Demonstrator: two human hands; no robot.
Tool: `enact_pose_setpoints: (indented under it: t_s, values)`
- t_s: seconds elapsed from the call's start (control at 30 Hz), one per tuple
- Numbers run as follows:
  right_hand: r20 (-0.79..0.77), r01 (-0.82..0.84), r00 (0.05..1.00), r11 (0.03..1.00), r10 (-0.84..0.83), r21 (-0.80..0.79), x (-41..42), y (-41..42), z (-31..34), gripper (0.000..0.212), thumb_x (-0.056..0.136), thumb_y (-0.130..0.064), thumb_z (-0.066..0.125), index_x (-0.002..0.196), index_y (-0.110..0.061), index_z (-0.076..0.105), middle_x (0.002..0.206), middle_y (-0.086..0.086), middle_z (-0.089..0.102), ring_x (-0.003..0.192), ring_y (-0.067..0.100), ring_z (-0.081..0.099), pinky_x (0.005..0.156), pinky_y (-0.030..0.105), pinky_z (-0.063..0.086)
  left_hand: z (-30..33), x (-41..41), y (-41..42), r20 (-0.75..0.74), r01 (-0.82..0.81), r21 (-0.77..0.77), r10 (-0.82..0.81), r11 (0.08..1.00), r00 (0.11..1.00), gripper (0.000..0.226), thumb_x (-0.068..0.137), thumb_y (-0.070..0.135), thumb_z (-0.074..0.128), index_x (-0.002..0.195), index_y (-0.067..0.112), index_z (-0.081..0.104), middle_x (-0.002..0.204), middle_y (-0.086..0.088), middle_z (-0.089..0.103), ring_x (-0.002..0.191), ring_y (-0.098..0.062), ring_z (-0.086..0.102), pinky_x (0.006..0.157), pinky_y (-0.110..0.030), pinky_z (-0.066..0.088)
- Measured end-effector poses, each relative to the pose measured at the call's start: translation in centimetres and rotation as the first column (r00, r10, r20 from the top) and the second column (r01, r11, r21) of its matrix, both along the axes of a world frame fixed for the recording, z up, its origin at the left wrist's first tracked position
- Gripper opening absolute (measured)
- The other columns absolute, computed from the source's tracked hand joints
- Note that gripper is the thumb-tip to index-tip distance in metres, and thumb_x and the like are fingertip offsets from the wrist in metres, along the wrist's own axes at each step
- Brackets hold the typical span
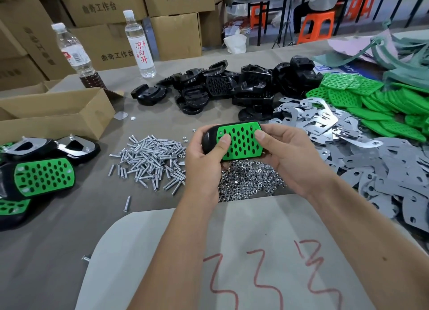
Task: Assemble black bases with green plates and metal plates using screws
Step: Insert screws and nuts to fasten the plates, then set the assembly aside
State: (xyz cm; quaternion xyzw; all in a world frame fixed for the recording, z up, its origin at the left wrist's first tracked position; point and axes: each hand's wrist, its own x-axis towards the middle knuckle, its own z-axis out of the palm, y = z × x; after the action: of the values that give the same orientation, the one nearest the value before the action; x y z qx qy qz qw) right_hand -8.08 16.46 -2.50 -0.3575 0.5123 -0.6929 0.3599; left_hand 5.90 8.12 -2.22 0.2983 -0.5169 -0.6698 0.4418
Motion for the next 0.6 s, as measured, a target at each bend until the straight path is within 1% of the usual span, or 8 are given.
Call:
enact_pose_setpoints:
  t_s: [0.07, 0.2, 0.27, 0.33, 0.4, 0.47, 0.6]
  values:
    - [-0.061, 0.027, 0.998, 0.999, -0.025, 0.027, 0.17, -0.08, -0.2, 0.022, 0.103, -0.01, 0.059, 0.121, -0.003, 0.071, 0.111, 0.015, 0.078, 0.108, 0.031, 0.074, 0.09, 0.046, 0.062, -0.3, -0.04, -0.14, 0.019, -0.031, -0.01, 0.032, 0.999, 0.999, 0.015, 0.097, 0.012, 0.069, 0.103, 0.025, 0.066, 0.094, 0.008, 0.072, 0.085, -0.011, 0.069, 0.057, -0.022, 0.05]
    - [-0.143, 0.069, 0.988, 0.996, -0.061, 0.054, 0.29, -0.26, -0.36, 0.02, 0.105, -0.01, 0.057, 0.118, -0.01, 0.072, 0.105, 0.008, 0.079, 0.102, 0.026, 0.077, 0.081, 0.04, 0.064, -0.55, -0.09, -0.17, 0.047, -0.018, -0.023, 0.019, 1.0, 0.999, 0.012, 0.088, 0.024, 0.071, 0.098, 0.028, 0.066, 0.092, 0.009, 0.073, 0.084, -0.01, 0.069, 0.055, -0.023, 0.05]
    - [-0.174, 0.075, 0.983, 0.995, -0.061, 0.071, 0.22, -0.24, -0.42, 0.02, 0.106, -0.01, 0.055, 0.114, -0.014, 0.073, 0.103, 0.005, 0.08, 0.099, 0.023, 0.077, 0.078, 0.037, 0.065, -0.71, -0.1, -0.2, 0.075, -0.017, -0.052, 0.021, 0.998, 0.997, 0.011, 0.092, 0.021, 0.071, 0.099, 0.027, 0.065, 0.089, 0.009, 0.073, 0.081, -0.007, 0.07, 0.053, -0.024, 0.051]
    - [-0.183, 0.07, 0.981, 0.995, -0.056, 0.075, 0.27, -0.24, -0.46, 0.021, 0.107, -0.009, 0.053, 0.112, -0.015, 0.073, 0.103, 0.005, 0.08, 0.098, 0.023, 0.077, 0.076, 0.036, 0.065, -0.76, -0.03, -0.32, 0.087, -0.022, -0.056, 0.027, 0.998, 0.996, 0.011, 0.096, 0.016, 0.07, 0.099, 0.026, 0.065, 0.089, 0.008, 0.073, 0.082, -0.009, 0.07, 0.053, -0.025, 0.051]
    - [-0.177, 0.067, 0.983, 0.995, -0.054, 0.069, 0.38, -0.27, -0.44, 0.021, 0.107, -0.009, 0.053, 0.114, -0.013, 0.072, 0.104, 0.007, 0.079, 0.099, 0.024, 0.077, 0.075, 0.036, 0.065, -0.62, 0.09, -0.37, 0.072, -0.018, -0.028, 0.02, 0.999, 0.997, 0.01, 0.097, 0.014, 0.069, 0.099, 0.024, 0.065, 0.092, 0.005, 0.075, 0.085, -0.012, 0.071, 0.054, -0.026, 0.051]
    - [-0.168, 0.064, 0.984, 0.996, -0.053, 0.063, 0.44, -0.26, -0.32, 0.021, 0.107, -0.009, 0.053, 0.116, -0.012, 0.072, 0.105, 0.008, 0.079, 0.099, 0.024, 0.077, 0.074, 0.035, 0.065, -0.39, 0.23, -0.32, 0.059, -0.001, 0.006, 0.001, 1.0, 0.998, 0.008, 0.098, 0.013, 0.069, 0.103, 0.018, 0.067, 0.095, 0.0, 0.076, 0.085, -0.014, 0.071, 0.054, -0.025, 0.051]
    - [-0.152, 0.012, 0.988, 0.999, -0.006, 0.044, 0.31, 0.15, -0.01, 0.02, 0.106, -0.01, 0.054, 0.115, -0.009, 0.072, 0.105, 0.011, 0.078, 0.1, 0.028, 0.076, 0.074, 0.036, 0.064, -0.08, 0.75, -0.49, 0.022, 0.084, 0.072, -0.086, 0.994, 0.996, 0.008, 0.098, 0.011, 0.066, 0.106, 0.009, 0.069, 0.09, -0.003, 0.077, 0.073, -0.011, 0.069, 0.048, -0.021, 0.048]
